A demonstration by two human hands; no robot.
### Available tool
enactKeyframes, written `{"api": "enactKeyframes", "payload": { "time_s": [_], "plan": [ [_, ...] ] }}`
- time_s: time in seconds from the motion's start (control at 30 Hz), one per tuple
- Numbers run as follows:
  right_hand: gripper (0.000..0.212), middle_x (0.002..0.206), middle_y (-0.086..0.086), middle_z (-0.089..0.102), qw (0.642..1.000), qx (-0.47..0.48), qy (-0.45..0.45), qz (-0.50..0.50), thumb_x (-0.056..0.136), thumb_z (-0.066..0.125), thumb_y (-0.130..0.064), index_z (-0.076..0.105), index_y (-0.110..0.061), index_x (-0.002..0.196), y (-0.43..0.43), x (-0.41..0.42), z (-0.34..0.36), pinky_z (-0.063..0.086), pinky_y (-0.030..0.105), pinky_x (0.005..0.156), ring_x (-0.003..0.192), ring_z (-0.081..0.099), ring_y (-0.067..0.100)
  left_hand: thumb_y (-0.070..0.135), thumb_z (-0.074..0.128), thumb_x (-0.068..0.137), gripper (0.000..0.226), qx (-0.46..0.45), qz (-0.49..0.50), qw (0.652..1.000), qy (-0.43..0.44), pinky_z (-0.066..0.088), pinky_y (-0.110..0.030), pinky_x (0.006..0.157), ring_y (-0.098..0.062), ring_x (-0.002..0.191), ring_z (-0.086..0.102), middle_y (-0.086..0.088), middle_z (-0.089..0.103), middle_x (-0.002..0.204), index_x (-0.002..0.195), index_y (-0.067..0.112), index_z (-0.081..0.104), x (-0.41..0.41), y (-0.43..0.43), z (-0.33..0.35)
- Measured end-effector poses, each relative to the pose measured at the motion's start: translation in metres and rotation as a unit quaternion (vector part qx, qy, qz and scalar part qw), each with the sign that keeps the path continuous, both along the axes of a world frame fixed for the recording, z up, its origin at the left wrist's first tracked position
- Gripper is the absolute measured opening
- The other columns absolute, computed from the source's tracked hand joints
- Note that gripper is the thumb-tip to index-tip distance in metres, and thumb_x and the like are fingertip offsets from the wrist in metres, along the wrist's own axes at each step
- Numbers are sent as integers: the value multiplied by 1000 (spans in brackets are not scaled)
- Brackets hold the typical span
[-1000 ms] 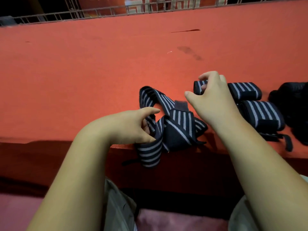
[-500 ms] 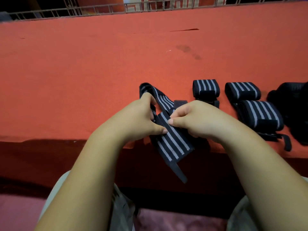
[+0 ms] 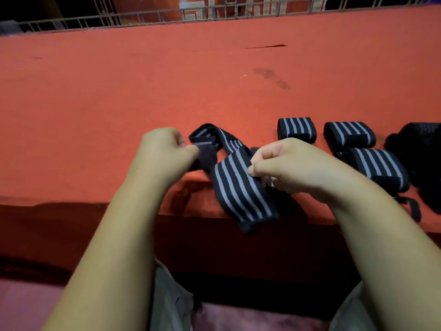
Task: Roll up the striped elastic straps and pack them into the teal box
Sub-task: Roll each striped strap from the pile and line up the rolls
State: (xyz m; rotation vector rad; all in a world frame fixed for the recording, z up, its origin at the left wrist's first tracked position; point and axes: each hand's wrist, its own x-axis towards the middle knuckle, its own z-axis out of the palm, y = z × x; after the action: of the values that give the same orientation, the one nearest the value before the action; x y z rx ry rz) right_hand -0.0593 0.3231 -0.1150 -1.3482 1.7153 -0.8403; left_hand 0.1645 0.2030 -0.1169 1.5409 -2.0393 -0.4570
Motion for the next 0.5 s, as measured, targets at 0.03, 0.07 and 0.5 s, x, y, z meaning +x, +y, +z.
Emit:
{"api": "enactKeyframes", "payload": {
  "time_s": [0.03, 0.07, 0.5],
  "plan": [
    [22, 55, -7, 50, 1000, 12, 4, 22, 94, 73, -18, 67, -19, 73, 3, -1, 3, 27, 24, 47, 47, 35, 11, 25, 65, 83, 19, -11, 47, 999, -6, 47, -40, 61, -35, 73, 64, -13, 67, 68, 75, 8, 64, 7, -9, -1],
    [24, 55, -7, 50, 998, 27, 13, 49, 94, 73, -17, 67, -20, 71, 6, -1, 7, 27, 23, 46, 47, 35, 11, 26, 64, 81, 22, -9, 83, 996, -14, 46, -39, 61, -37, 74, 64, -15, 67, 68, 75, 6, 65, 14, -15, -1],
    [52, 72, 6, 79, 982, 117, 143, -44, 108, 54, -49, 81, -9, 88, 3, -19, -6, 47, 31, 58, 54, 61, 20, 31, 69, 95, 9, 25, -95, 994, -45, 48, -32, 72, -18, 86, 69, 4, 74, 92, 97, 23, 71, -24, 14, -7]
  ]
}}
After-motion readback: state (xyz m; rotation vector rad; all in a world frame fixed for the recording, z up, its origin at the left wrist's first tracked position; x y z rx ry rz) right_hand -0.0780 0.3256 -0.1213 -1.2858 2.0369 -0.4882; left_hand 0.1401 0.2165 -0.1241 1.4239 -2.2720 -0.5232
